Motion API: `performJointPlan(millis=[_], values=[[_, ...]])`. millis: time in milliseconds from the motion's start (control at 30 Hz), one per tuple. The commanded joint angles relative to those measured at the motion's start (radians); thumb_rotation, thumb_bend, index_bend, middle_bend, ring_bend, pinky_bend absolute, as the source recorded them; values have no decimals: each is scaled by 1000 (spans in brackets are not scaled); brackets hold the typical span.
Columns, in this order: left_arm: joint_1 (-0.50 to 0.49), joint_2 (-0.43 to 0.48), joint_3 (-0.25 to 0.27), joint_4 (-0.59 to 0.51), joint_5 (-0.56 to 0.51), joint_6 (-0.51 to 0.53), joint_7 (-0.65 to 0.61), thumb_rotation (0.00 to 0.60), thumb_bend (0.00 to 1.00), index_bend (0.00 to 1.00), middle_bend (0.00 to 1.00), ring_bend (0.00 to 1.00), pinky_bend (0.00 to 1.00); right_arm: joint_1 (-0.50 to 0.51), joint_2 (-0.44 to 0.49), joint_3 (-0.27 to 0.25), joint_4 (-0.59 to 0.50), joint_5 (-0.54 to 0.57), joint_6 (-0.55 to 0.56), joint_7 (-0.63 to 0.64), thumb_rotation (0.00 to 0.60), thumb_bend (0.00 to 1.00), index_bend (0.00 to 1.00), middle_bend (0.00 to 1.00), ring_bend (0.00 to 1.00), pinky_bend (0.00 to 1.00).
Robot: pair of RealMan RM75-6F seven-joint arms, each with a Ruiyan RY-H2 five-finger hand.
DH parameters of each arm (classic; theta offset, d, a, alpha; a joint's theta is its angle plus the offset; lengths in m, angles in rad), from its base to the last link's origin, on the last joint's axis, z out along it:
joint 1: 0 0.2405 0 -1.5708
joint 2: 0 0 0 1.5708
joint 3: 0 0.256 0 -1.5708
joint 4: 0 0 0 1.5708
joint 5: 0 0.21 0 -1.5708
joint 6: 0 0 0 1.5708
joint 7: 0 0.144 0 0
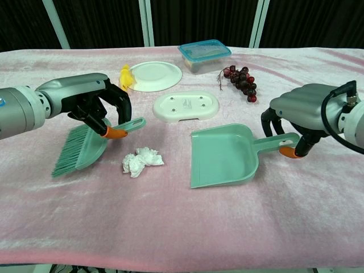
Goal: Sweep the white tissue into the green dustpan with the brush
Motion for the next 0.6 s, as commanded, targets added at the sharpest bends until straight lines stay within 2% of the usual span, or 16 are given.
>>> performJointPlan(millis=[33, 600], values=[[1, 3, 1, -5, 8, 2, -9, 600, 360, 596, 595, 901, 1000, 0, -1, -5, 0, 2, 0, -4, 600, 484, 700, 668, 671, 780], [9, -6, 2, 27, 47, -5, -89, 600, 359, 602, 598, 901, 1000, 8, -30, -20, 0, 14, 20, -37, 600, 484, 700, 668, 671, 780]])
